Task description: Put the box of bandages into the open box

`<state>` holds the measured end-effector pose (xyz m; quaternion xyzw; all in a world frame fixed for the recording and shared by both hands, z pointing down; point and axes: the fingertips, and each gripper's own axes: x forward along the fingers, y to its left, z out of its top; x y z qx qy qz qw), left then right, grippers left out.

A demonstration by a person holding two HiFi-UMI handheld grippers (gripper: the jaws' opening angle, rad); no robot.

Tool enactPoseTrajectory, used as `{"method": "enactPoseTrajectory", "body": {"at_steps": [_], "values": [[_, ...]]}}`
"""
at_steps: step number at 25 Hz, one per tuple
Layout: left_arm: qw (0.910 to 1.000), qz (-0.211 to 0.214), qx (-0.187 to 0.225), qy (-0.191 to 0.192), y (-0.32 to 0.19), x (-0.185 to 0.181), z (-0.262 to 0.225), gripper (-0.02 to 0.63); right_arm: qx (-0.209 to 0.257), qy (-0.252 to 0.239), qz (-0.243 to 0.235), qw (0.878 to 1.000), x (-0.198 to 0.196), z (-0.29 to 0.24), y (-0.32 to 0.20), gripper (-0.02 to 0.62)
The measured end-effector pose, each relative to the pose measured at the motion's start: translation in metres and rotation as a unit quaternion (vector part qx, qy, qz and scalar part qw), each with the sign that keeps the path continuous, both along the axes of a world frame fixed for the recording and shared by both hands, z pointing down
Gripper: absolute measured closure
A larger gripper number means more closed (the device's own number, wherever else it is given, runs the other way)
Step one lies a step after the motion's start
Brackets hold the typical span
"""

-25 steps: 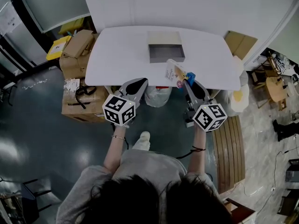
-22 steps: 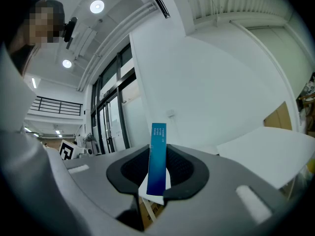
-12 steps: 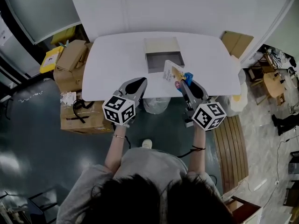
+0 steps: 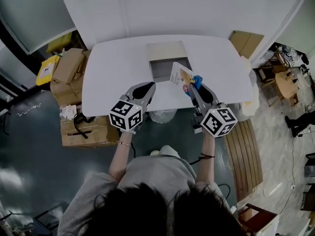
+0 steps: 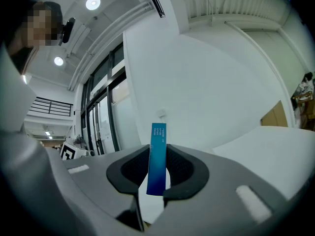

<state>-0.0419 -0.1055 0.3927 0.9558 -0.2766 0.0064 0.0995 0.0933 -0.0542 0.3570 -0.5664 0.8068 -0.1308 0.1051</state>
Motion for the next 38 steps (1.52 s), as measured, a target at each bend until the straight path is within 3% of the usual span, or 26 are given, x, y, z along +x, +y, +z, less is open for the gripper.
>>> {"method": "enactPoseTrajectory", "body": {"at_steps": [8,23,38], "values": [[0.9998,-0.016,-0.014,0.001,-0.029,0.008,0.006,0.607,-0.013,-0.01,-0.013,1.0,0.013,0.007,-0.036,0.495],[0.9955,-0.082,-0.047,0.006,-0.108,0.031,0.018,0.607,-0.042,-0.01,-0.091,0.995,0.04,0.018,-0.137,0.495],[0.9889,-0.115,-0.093,-0.007,-0.129,0.045,0.055,0.607,-0.093,-0.007,-0.162,0.982,0.04,0.054,-0.179,0.495]]}}
